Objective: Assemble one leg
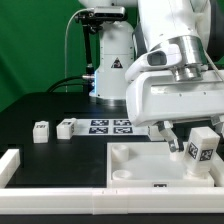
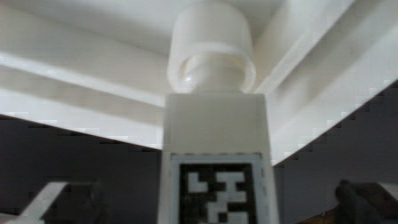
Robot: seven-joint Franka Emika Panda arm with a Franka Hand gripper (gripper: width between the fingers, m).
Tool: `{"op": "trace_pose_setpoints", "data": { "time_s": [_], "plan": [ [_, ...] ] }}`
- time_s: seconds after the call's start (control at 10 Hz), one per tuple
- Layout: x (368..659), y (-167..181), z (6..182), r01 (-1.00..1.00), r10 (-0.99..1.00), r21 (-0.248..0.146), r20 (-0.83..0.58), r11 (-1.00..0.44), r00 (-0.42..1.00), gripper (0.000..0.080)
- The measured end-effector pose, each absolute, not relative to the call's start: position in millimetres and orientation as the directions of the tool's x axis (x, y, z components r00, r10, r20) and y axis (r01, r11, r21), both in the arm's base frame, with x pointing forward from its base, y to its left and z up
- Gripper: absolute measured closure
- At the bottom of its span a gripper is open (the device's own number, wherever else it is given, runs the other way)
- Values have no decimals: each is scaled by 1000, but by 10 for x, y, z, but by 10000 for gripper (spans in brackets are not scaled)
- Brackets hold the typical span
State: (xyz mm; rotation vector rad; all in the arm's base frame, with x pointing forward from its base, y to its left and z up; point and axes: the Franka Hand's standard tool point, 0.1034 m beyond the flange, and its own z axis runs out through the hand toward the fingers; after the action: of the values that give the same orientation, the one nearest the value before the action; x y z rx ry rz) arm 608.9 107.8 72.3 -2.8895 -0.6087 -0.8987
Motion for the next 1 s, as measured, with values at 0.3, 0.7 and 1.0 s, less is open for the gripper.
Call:
{"op": "trace_pose_setpoints", "data": {
  "time_s": [0.3, 0.7, 1.0],
  "plan": [
    [6087, 1078, 719, 385, 353, 63, 555, -921, 753, 151],
    [6104, 1086, 799, 311, 269, -27, 433, -950, 860, 151],
    [6188, 1133, 973, 267, 248, -87, 177, -960, 952, 151]
  ]
}}
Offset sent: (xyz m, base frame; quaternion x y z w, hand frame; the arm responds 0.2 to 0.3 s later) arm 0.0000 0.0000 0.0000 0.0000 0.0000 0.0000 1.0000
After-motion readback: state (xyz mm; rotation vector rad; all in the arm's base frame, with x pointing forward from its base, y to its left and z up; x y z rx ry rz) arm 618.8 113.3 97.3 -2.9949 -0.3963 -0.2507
